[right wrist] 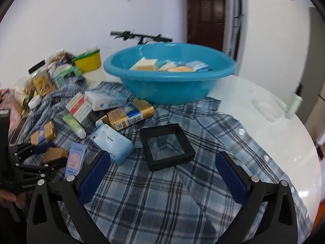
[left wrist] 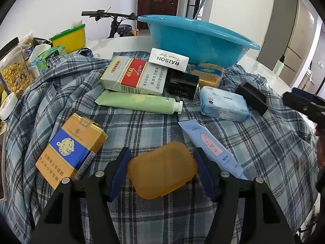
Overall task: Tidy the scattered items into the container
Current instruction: 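Grasp the black square frame with the right tool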
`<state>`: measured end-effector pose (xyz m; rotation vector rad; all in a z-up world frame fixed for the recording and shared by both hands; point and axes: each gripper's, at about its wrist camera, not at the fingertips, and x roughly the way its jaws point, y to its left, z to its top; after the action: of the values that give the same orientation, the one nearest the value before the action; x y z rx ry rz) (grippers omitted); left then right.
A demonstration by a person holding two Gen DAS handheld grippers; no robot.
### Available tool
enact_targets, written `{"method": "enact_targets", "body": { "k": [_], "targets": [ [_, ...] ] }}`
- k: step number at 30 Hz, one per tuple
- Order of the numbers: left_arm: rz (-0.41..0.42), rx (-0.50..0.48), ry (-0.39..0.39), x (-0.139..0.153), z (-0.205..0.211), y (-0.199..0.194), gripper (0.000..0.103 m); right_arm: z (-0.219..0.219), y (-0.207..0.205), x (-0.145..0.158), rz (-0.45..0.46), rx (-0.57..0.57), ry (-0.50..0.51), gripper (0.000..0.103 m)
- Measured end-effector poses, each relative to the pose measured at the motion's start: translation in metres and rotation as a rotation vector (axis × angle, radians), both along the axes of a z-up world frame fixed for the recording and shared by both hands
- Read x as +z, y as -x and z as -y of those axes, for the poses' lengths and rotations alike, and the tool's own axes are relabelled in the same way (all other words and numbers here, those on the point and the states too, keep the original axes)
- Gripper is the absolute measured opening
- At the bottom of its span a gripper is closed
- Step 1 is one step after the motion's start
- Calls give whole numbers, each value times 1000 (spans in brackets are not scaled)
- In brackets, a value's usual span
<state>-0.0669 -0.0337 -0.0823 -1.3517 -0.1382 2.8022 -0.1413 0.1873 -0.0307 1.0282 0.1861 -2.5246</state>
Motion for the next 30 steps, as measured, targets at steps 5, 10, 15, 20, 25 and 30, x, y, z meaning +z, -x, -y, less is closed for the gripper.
{"method": "enact_targets", "body": {
  "k": [5,10,15,20,25,30],
  "targets": [
    [-1,-5,-1,2,-1,1,66,3,23,-16,40,52,-48,103],
    [-13,-18,12,9,-5,4,66,6,37,-30,63,59,-81,103],
    [-14,-30,8,11,-8,8,66,6,45,-39,91,67,-66,103],
    [-5,-28,7,10,-8,10,66,4,49,-43,122,86,-46,77],
    [-11,-26,5,11,-8,9,66,-3,41,-38,106,47,-18,73],
    [-28,-22,8,13,-8,5,66,-13,19,-25,79,-15,46,72]
  ]
}}
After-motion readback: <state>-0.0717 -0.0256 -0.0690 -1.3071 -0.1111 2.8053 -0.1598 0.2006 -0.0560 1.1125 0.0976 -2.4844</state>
